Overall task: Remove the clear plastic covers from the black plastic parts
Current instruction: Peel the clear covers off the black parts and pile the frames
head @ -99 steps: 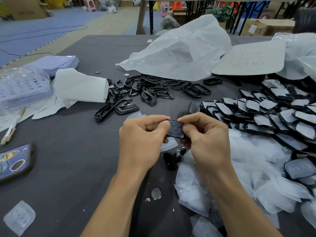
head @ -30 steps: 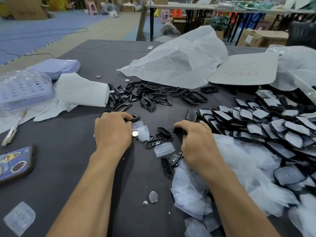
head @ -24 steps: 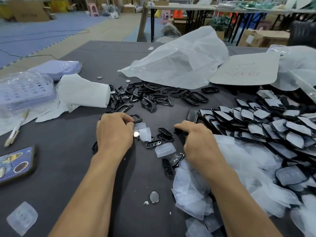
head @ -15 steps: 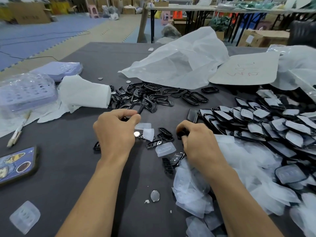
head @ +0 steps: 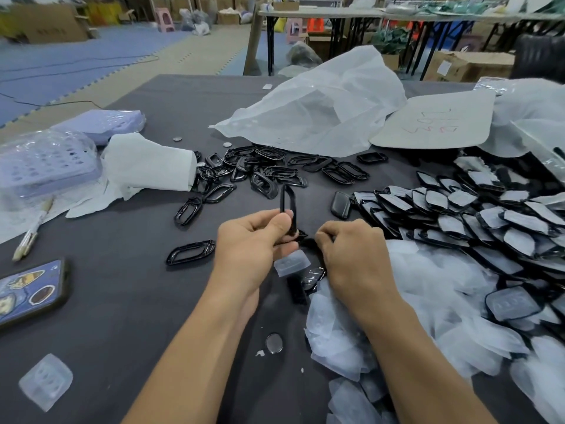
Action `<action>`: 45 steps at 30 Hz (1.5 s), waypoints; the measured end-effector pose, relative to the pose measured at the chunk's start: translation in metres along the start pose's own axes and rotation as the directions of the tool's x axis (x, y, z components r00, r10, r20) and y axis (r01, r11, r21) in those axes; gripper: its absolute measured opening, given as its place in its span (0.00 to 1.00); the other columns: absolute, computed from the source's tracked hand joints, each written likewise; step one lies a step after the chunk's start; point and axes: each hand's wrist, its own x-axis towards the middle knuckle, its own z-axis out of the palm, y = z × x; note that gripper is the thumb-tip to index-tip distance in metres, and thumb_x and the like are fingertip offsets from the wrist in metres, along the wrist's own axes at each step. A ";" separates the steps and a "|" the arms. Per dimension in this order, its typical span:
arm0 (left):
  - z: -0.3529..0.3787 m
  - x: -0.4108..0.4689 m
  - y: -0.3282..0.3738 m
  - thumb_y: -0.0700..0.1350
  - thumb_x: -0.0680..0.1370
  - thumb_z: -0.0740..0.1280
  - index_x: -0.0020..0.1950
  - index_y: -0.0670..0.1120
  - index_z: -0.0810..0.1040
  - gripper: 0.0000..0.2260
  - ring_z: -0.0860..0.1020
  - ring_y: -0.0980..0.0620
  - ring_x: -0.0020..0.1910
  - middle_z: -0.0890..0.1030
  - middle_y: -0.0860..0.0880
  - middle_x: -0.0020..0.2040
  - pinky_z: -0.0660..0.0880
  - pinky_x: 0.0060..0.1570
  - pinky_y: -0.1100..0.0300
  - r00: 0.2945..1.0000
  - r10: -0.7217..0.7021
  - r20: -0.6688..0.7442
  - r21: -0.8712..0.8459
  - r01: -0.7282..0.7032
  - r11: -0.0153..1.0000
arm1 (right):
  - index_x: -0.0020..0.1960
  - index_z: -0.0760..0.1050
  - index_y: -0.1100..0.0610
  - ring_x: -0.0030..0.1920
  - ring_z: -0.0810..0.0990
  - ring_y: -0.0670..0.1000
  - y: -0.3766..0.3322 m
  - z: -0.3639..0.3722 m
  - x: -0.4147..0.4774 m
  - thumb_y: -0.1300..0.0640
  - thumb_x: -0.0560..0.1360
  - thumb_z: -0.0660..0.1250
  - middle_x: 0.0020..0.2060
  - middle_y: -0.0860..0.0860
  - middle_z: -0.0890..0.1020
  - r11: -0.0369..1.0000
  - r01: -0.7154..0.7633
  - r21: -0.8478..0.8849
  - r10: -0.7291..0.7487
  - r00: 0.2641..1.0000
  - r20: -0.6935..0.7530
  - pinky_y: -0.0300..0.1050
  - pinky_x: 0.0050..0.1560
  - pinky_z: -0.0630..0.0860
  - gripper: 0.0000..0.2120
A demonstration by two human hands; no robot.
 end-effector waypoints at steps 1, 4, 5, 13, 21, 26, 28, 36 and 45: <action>0.000 0.001 -0.001 0.36 0.80 0.70 0.49 0.40 0.86 0.04 0.84 0.55 0.35 0.86 0.44 0.42 0.81 0.36 0.65 0.999 -0.019 0.033 -0.011 0.019 1.000 | 0.47 0.85 0.51 0.49 0.78 0.58 0.002 0.000 0.000 0.51 0.82 0.65 0.41 0.55 0.84 0.999 0.000 0.033 0.001 0.999 -0.033 0.52 0.57 0.73 0.11; -0.002 0.002 -0.003 0.33 0.81 0.68 0.46 0.42 0.86 0.08 0.86 0.53 0.37 0.88 0.45 0.42 0.81 0.36 0.64 0.997 -0.021 0.075 -0.008 0.022 1.000 | 0.43 0.83 0.51 0.37 0.76 0.52 0.004 0.000 -0.001 0.50 0.82 0.67 0.30 0.46 0.79 0.975 0.027 0.221 0.029 0.968 -0.247 0.46 0.40 0.70 0.10; -0.002 0.004 -0.003 0.33 0.81 0.68 0.45 0.42 0.86 0.09 0.85 0.53 0.36 0.88 0.45 0.41 0.81 0.36 0.64 0.999 -0.011 0.054 0.009 0.010 1.000 | 0.42 0.82 0.50 0.33 0.75 0.48 0.004 0.001 -0.001 0.50 0.81 0.68 0.27 0.45 0.78 0.951 0.035 0.307 0.059 0.955 -0.292 0.43 0.36 0.69 0.11; 0.004 0.001 -0.009 0.36 0.76 0.73 0.43 0.45 0.88 0.06 0.85 0.50 0.34 0.87 0.46 0.36 0.78 0.31 0.63 0.993 0.091 -0.069 0.120 -0.082 0.989 | 0.41 0.83 0.49 0.26 0.75 0.47 -0.007 0.010 -0.006 0.52 0.79 0.72 0.29 0.50 0.83 0.670 -0.022 0.742 0.193 0.970 -0.146 0.42 0.30 0.72 0.08; 0.017 -0.016 -0.010 0.32 0.76 0.73 0.43 0.46 0.89 0.09 0.86 0.45 0.40 0.88 0.42 0.41 0.84 0.40 0.56 0.992 0.090 0.088 -0.006 -0.090 0.996 | 0.37 0.80 0.51 0.31 0.78 0.43 -0.009 0.006 -0.007 0.51 0.78 0.72 0.28 0.41 0.80 0.851 0.011 0.526 0.155 0.950 -0.271 0.33 0.34 0.70 0.11; 0.022 -0.020 -0.009 0.32 0.76 0.74 0.44 0.43 0.89 0.07 0.87 0.51 0.37 0.88 0.42 0.40 0.81 0.35 0.64 0.992 0.051 0.114 -0.099 -0.040 0.994 | 0.33 0.71 0.58 0.34 0.72 0.51 -0.012 0.008 -0.008 0.49 0.81 0.65 0.28 0.46 0.77 0.898 -0.033 0.439 0.165 0.950 -0.266 0.45 0.35 0.67 0.21; 0.023 -0.019 -0.011 0.34 0.76 0.75 0.38 0.48 0.89 0.11 0.85 0.52 0.34 0.88 0.44 0.38 0.81 0.34 0.64 0.990 0.078 0.118 -0.026 -0.075 0.997 | 0.32 0.71 0.58 0.34 0.72 0.52 -0.010 0.008 -0.007 0.49 0.81 0.66 0.27 0.47 0.76 0.890 -0.032 0.455 0.176 0.944 -0.278 0.45 0.34 0.67 0.21; 0.010 -0.004 -0.006 0.37 0.72 0.77 0.44 0.52 0.90 0.09 0.83 0.51 0.33 0.88 0.44 0.40 0.82 0.38 0.60 0.983 0.176 0.058 0.069 -0.180 0.981 | 0.37 0.81 0.52 0.31 0.78 0.47 -0.006 0.009 -0.007 0.50 0.79 0.71 0.28 0.45 0.81 0.846 0.101 0.523 0.046 0.964 -0.261 0.47 0.36 0.76 0.13; 0.010 -0.003 -0.013 0.41 0.77 0.75 0.40 0.56 0.89 0.11 0.83 0.51 0.32 0.87 0.48 0.35 0.84 0.39 0.54 0.970 0.241 -0.040 0.181 -0.230 0.956 | 0.39 0.85 0.55 0.35 0.85 0.53 -0.005 0.007 -0.005 0.59 0.77 0.74 0.31 0.50 0.85 0.729 0.064 0.682 0.021 0.993 -0.116 0.58 0.41 0.83 0.08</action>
